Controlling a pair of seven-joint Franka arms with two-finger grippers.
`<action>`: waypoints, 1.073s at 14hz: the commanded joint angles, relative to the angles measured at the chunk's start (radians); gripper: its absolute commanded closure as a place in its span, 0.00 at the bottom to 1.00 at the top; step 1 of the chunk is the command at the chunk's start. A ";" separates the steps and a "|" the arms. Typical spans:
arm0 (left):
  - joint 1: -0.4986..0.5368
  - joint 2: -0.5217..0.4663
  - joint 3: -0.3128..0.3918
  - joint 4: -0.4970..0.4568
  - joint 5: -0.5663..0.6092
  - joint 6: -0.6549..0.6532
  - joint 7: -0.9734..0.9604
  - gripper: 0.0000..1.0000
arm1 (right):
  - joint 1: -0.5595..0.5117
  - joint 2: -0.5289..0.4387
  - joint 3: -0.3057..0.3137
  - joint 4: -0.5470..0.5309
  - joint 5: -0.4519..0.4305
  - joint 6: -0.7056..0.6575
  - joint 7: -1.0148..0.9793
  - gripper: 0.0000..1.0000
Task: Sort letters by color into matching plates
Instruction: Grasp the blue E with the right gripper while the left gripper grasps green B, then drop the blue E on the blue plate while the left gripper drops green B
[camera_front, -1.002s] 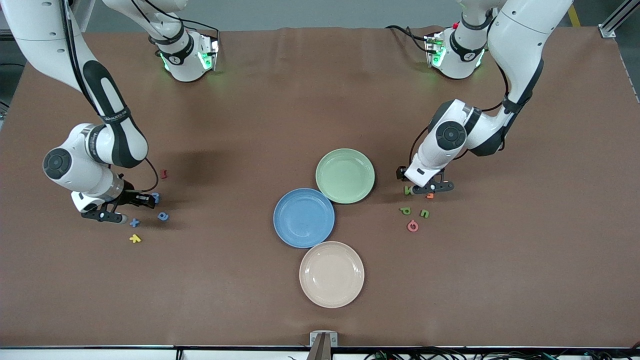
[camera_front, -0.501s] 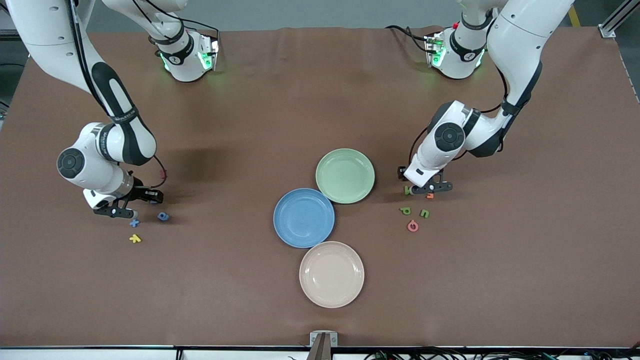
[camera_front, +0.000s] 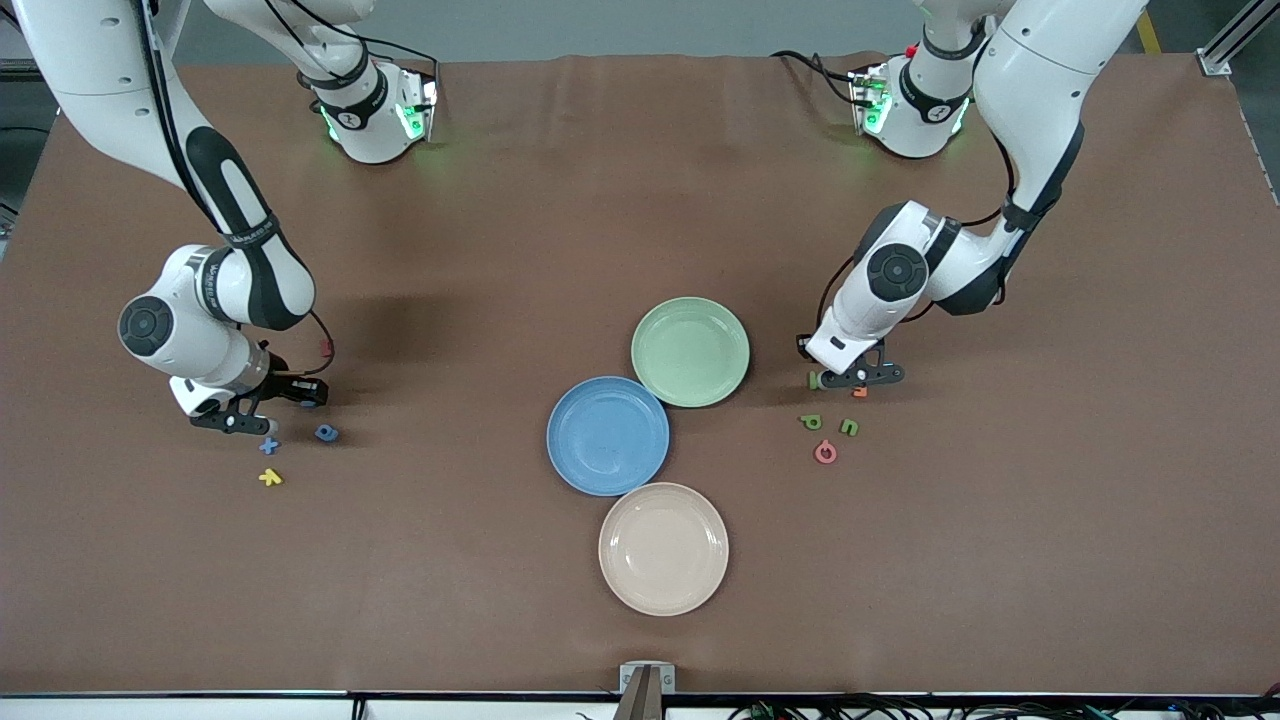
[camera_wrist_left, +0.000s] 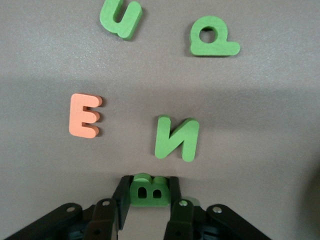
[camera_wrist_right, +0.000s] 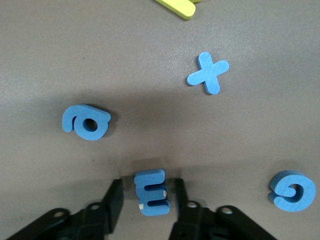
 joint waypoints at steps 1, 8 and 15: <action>0.012 -0.011 0.001 0.003 0.035 -0.007 -0.020 0.69 | 0.002 0.002 -0.001 -0.013 0.004 0.023 0.001 0.71; 0.003 -0.086 -0.104 0.096 0.025 -0.219 -0.159 0.69 | 0.021 -0.039 0.001 0.027 0.004 -0.087 0.030 1.00; -0.116 0.040 -0.194 0.271 0.022 -0.254 -0.438 0.69 | 0.299 -0.079 0.007 0.199 0.009 -0.305 0.663 1.00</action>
